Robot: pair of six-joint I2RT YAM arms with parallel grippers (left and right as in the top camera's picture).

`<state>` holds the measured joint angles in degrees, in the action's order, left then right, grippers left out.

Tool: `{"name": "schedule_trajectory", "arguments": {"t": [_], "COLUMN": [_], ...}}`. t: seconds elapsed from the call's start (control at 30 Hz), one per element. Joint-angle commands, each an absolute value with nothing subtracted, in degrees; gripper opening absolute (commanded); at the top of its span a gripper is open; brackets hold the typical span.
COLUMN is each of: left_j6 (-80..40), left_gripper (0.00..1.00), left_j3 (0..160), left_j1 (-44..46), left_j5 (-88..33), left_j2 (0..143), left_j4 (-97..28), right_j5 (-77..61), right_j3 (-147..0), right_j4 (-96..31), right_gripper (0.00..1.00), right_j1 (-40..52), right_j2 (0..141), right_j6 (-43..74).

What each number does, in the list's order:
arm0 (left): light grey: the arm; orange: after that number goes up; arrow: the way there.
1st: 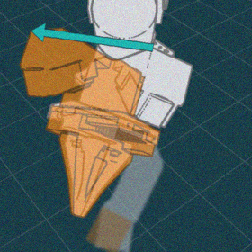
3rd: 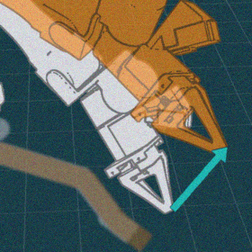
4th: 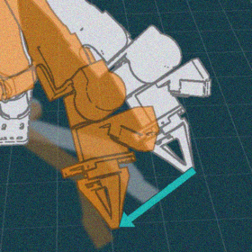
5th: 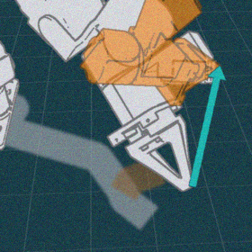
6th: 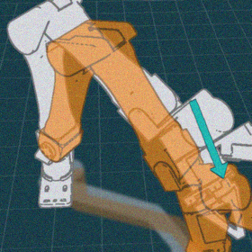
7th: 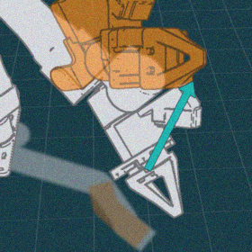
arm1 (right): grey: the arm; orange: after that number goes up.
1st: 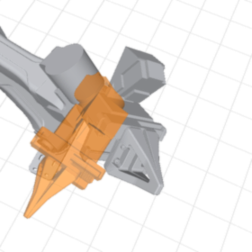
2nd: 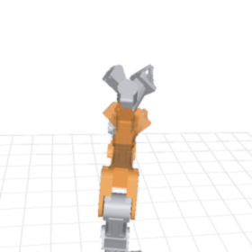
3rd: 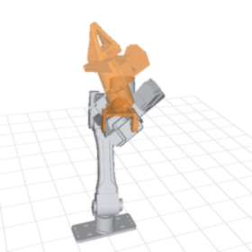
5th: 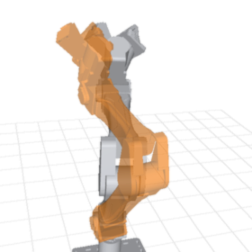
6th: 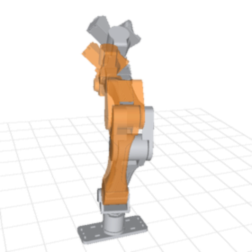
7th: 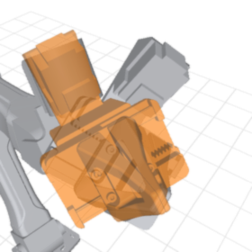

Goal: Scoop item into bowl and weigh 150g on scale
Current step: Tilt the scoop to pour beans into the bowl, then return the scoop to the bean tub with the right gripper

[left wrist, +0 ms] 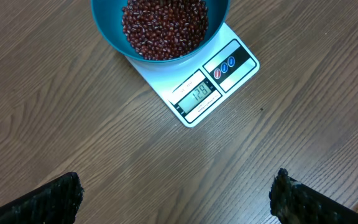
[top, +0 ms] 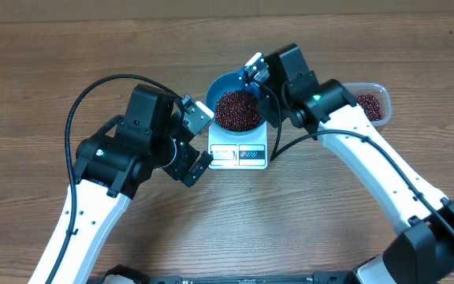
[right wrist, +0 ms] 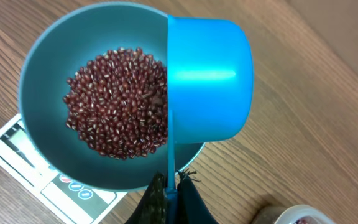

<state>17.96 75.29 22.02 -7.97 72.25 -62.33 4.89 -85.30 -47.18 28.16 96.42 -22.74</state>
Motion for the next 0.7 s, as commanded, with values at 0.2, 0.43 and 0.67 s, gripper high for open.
{"name": "schedule_trajectory", "arguments": {"t": [0.2,0.43,0.67], "left_j6": [17.1,17.1,17.1], "left_gripper": [0.99,0.99,1.00], "left_j3": [76.7,76.7,76.7], "left_j1": [22.1,22.1,22.1], "left_j5": [-8.5,-8.5,-8.5], "left_j2": [71.9,71.9,71.9], "left_j4": [-62.4,-62.4,-62.4], "right_j5": [4.4,-4.6,-5.2], "right_j3": [-87.4,-87.4,-87.4], "right_j4": [-47.6,-49.7,-54.0], "right_gripper": [0.04,0.04,0.04], "right_j1": [28.3,25.6,19.5], "right_j2": [92.2,91.3,87.5], "right_j6": [-20.0,-14.3,-7.9]}}
